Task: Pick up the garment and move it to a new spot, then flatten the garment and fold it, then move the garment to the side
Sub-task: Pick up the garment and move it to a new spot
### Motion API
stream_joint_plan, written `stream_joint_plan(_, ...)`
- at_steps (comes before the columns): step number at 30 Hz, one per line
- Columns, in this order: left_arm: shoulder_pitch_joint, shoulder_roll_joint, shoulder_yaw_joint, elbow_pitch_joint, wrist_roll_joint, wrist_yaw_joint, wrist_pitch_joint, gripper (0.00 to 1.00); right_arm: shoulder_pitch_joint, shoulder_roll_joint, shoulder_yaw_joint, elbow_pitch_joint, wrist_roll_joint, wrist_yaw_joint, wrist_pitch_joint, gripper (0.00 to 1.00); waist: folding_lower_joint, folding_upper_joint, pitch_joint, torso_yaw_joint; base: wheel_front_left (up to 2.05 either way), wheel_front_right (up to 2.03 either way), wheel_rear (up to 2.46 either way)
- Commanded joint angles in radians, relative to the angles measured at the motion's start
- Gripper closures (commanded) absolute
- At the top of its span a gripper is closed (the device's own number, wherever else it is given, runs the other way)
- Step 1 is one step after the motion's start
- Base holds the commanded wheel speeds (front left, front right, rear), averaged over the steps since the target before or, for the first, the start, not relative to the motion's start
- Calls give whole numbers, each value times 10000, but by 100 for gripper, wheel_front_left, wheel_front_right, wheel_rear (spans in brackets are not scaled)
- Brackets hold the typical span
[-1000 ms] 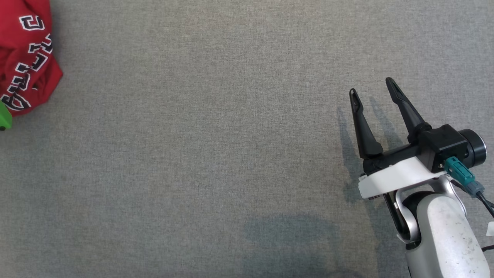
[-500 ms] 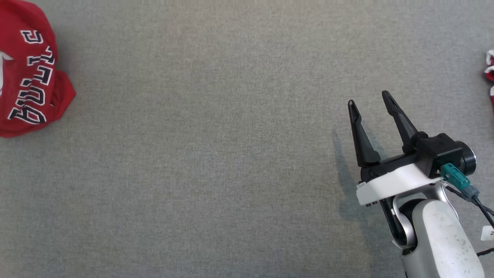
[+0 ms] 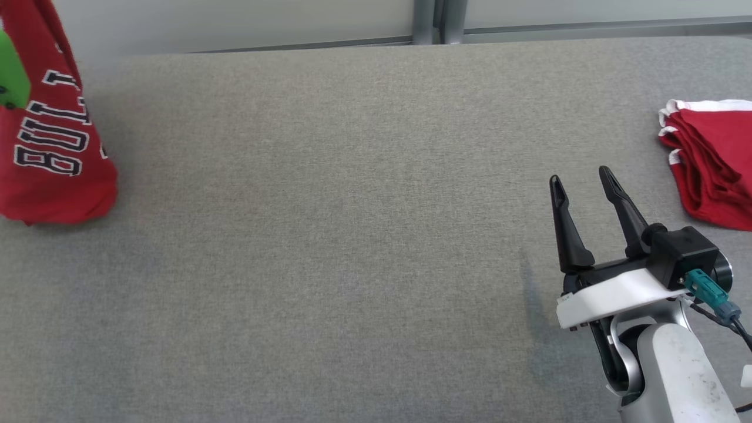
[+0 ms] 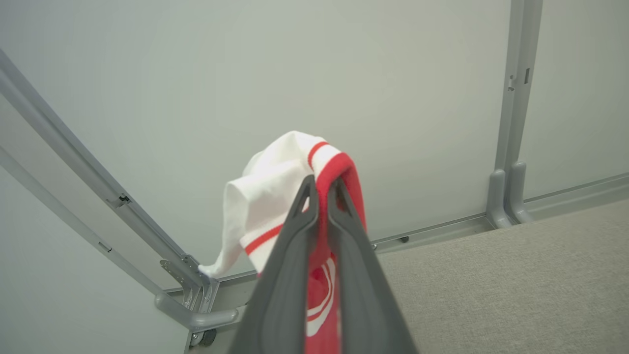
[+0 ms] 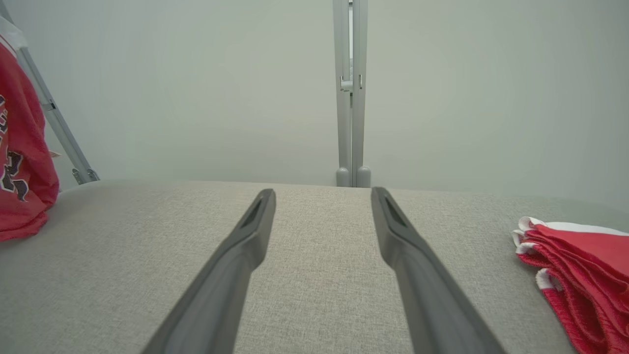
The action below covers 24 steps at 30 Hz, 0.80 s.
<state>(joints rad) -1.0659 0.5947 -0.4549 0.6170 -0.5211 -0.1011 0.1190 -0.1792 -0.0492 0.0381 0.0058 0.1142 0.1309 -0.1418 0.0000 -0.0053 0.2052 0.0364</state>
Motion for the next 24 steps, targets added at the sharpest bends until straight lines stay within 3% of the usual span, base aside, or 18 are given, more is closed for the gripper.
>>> stream_joint_plan(1,-22,-57,-29,-56,27,-34,9,100,156,-27,-18,42,76,-3,-42,0,0,53,-296,-318,0,0,0)
stream_joint_plan(15,-232,-1288,-989,-1806,-76,-169,-35,100,250,-28,-198,109,209,-2,-185,0,0,53,-484,-1203,0,0,0)
stream_joint_plan(24,-869,-2150,-1403,-2544,20,-32,98,100,289,-28,-232,233,302,-2,-266,0,0,53,-614,-1386,0,0,0)
